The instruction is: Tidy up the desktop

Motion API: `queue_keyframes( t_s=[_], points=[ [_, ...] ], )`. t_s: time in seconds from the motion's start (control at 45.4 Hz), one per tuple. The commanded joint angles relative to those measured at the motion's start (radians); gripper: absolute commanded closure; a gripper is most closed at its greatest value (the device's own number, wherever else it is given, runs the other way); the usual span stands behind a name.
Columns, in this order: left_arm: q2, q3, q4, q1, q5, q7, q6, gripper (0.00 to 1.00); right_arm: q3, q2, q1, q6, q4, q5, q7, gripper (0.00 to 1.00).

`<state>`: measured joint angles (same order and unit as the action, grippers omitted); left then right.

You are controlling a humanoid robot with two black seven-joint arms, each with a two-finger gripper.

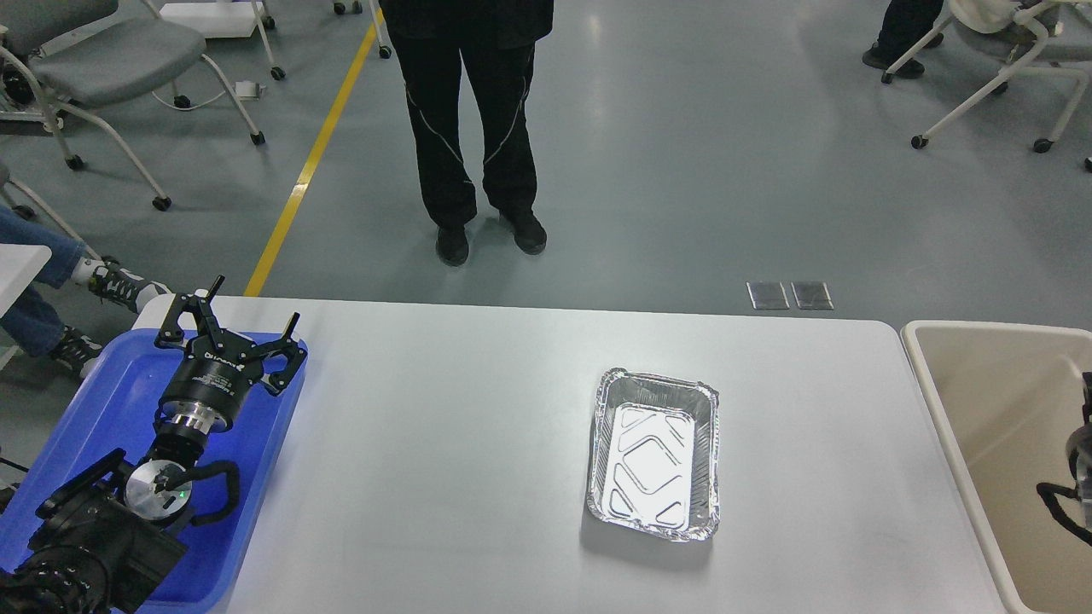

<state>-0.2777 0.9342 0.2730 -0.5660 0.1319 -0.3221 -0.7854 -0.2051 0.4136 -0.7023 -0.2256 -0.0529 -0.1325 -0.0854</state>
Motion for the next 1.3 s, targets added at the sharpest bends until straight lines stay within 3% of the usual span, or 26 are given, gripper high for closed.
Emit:
queue_keyframes(
  t_s=[0.0, 0.242, 0.441, 0.794, 0.904, 1.036, 1.279],
  points=[
    [0.0, 0.0, 0.0, 0.0, 0.0, 0.0, 0.0, 0.0, -0.224, 0.163, -0.106, 0.0, -0.219, 0.001, -0.007, 0.0],
    [0.0, 0.0, 0.0, 0.0, 0.0, 0.0, 0.0, 0.0, -0.568, 0.283, -0.121, 0.006, -0.631, -0.016, -0.02, 0.0],
    [0.0, 0.0, 0.0, 0.0, 0.0, 0.0, 0.0, 0.0, -0.72, 0.26, -0.115, 0.054, -0.729, -0.148, -0.056, 0.0],
    [0.0, 0.0, 0.0, 0.0, 0.0, 0.0, 0.0, 0.0, -0.813, 0.241, 0.0, 0.132, -0.883, -0.159, -0.353, 0.0],
    [0.0, 0.0, 0.0, 0.0, 0.0, 0.0, 0.0, 0.0, -0.826, 0.202, 0.078, 0.152, -0.909, -0.17, -0.405, 0.0],
    [0.0, 0.0, 0.0, 0.0, 0.0, 0.0, 0.0, 0.0, -0.827, 0.13, 0.161, 0.172, -0.909, -0.194, -0.43, 0.0],
    [0.0, 0.0, 0.0, 0.0, 0.0, 0.0, 0.0, 0.0, -0.827, 0.002, 0.279, 0.172, -0.889, -0.2, -0.428, 0.0]
  ],
)
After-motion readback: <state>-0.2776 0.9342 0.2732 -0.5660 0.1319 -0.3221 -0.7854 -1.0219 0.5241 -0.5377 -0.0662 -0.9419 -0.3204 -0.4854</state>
